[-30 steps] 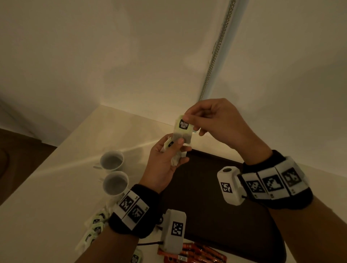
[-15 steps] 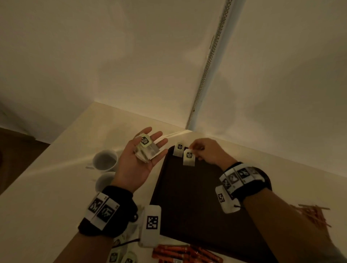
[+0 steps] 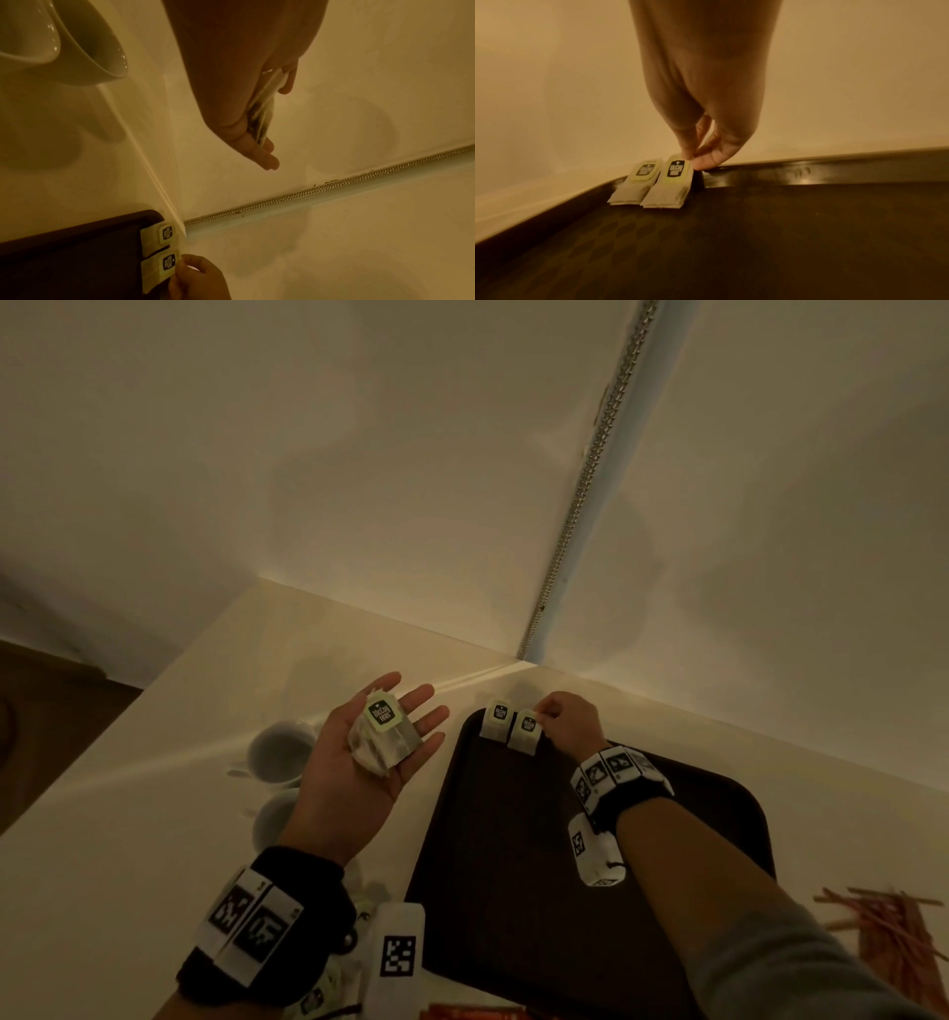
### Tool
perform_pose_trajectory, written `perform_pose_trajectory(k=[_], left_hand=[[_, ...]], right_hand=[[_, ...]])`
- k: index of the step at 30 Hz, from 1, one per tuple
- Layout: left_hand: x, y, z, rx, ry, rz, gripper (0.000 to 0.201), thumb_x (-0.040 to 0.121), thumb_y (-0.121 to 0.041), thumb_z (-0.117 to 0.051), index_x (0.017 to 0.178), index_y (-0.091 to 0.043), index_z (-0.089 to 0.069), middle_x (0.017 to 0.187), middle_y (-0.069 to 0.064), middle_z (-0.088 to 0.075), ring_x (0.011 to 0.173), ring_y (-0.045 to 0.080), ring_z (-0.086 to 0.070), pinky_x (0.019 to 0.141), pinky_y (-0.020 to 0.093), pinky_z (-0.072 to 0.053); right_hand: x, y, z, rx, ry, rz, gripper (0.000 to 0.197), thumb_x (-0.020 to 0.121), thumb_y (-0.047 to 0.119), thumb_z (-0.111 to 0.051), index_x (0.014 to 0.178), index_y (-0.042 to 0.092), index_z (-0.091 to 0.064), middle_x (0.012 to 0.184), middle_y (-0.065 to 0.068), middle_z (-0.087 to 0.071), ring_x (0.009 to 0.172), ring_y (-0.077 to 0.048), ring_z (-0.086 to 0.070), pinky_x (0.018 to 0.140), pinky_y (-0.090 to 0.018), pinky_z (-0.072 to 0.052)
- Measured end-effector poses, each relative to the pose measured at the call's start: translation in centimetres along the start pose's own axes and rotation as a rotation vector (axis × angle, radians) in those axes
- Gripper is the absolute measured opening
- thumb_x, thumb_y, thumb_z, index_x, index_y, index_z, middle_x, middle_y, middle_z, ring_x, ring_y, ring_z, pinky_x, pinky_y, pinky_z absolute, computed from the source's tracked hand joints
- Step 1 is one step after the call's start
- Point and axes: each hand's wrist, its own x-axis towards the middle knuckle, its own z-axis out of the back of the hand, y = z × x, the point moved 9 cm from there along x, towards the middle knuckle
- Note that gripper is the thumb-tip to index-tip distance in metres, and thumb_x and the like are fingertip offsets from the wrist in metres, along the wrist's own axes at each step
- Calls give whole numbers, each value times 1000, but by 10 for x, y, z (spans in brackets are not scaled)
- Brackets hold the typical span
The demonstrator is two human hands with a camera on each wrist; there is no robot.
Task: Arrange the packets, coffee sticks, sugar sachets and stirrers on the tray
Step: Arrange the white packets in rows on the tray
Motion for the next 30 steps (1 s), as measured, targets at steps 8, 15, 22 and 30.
perform_pose_trajectory(k=[8,15,22,30], left_hand=[[5,3,3,-6,4,13,47,71,-40,-65,112,-18,-67,121,14,-66,103,32,-67,73,37,-59],[3,10,-4,37,63,87,81,51,-46,-86,122,-18,-60,123,17,-64,109,37,-63,80,43,-58],[0,17,-21,91,88,173,59,82,-52,-44,128,-17,-55,122,17,-65,106,36,-65,80,42,-56],[-13,9,-43,157,182,87,45,87,-44,-49,122,-18,-58,132,13,-58,118,29,-59,77,38,-58]], right_hand=[[6,1,-6,31,-17,-13,8,85,9,-64,91,6,-68,99,-11,-69,81,-19,-62,77,-27,-50],[0,7,5,52,-62,-20,17,87,17,-64,100,7,-65,102,-10,-67,95,-22,-62,75,-19,-39],[-80,169,46,336,237,514,16,86,26,-65,101,21,-68,101,5,-64,85,4,-53,71,-7,-39],[-126,215,83,201,253,680,8,81,21,-72,82,19,-64,86,6,-63,80,-4,-56,67,-5,-38]])
